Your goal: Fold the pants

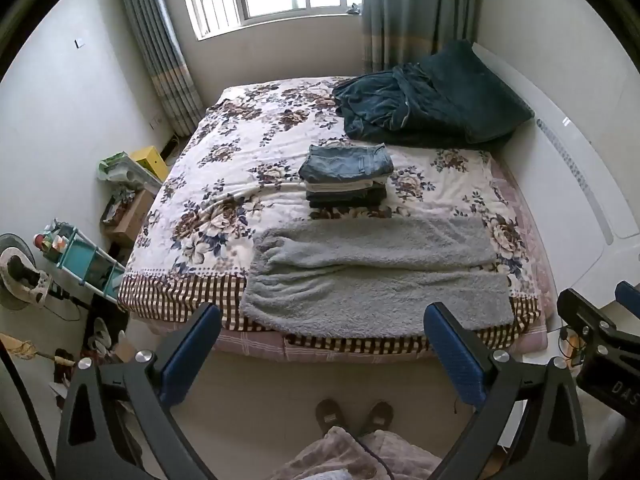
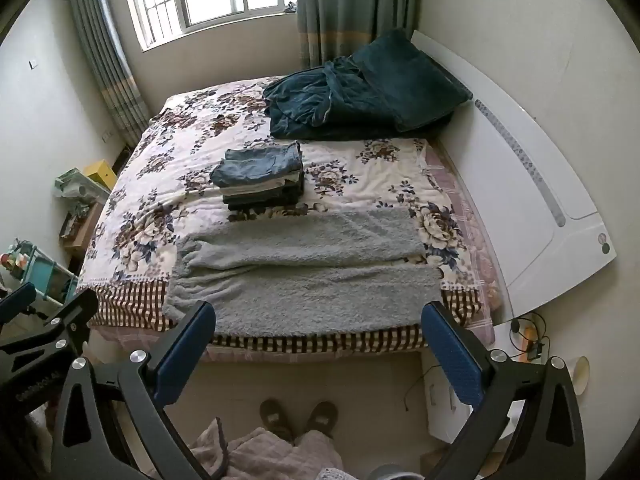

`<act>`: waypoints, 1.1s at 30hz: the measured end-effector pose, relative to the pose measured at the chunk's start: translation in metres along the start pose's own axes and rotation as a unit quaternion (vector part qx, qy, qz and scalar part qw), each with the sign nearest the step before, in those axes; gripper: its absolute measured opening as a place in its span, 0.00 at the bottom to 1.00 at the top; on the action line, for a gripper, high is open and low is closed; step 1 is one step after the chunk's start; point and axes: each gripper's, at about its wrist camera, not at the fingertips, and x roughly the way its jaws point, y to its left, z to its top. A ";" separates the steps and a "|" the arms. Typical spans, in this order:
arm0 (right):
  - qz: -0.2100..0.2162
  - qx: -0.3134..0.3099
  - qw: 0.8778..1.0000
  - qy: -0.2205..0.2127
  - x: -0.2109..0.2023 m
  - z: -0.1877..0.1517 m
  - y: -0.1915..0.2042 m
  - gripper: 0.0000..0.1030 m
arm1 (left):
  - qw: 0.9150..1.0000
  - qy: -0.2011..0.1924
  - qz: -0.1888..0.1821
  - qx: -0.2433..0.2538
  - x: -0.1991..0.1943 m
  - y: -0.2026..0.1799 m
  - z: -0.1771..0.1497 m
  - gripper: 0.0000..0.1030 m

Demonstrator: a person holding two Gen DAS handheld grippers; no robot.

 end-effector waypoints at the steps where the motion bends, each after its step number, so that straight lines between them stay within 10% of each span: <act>1: -0.001 -0.001 1.000 0.000 0.000 0.000 0.000 1.00 | 1.000 0.000 0.001 0.002 0.000 0.000 0.000 1.00; 33: -0.003 -0.001 1.000 -0.003 -0.013 -0.005 -0.003 1.00 | 1.000 -0.009 -0.001 -0.002 -0.015 -0.002 0.011 1.00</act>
